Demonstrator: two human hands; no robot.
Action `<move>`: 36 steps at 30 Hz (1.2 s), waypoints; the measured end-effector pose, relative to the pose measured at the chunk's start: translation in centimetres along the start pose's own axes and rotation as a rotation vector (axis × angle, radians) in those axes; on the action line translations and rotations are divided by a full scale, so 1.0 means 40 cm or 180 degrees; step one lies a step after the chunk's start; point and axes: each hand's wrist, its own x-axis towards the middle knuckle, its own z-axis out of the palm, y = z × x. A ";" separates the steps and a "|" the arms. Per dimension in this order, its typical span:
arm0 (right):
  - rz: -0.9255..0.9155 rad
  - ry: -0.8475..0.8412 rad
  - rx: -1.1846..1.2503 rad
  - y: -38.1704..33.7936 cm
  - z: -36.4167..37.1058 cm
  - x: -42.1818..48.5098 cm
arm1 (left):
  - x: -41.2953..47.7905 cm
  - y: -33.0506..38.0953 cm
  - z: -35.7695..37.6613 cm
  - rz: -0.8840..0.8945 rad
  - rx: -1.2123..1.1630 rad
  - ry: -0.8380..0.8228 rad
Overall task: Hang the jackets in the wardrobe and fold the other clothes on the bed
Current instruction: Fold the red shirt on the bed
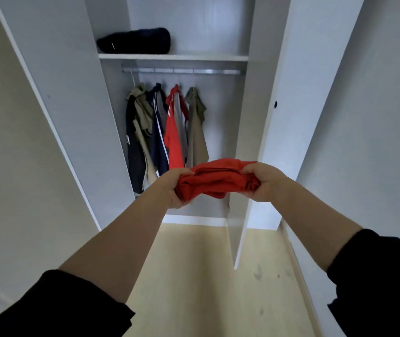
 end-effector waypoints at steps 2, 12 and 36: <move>-0.0132 -0.0016 0.0009 -0.068 0.055 0.045 | 0.038 0.088 -0.001 0.0155 0.0009 0.0013; -0.0737 -0.0436 0.0223 -0.468 0.384 0.381 | 0.257 0.666 0.013 0.1036 0.0189 -0.0077; -0.2362 0.0228 0.0268 -1.040 0.905 1.099 | 0.942 1.576 -0.034 0.2943 0.1172 -0.0295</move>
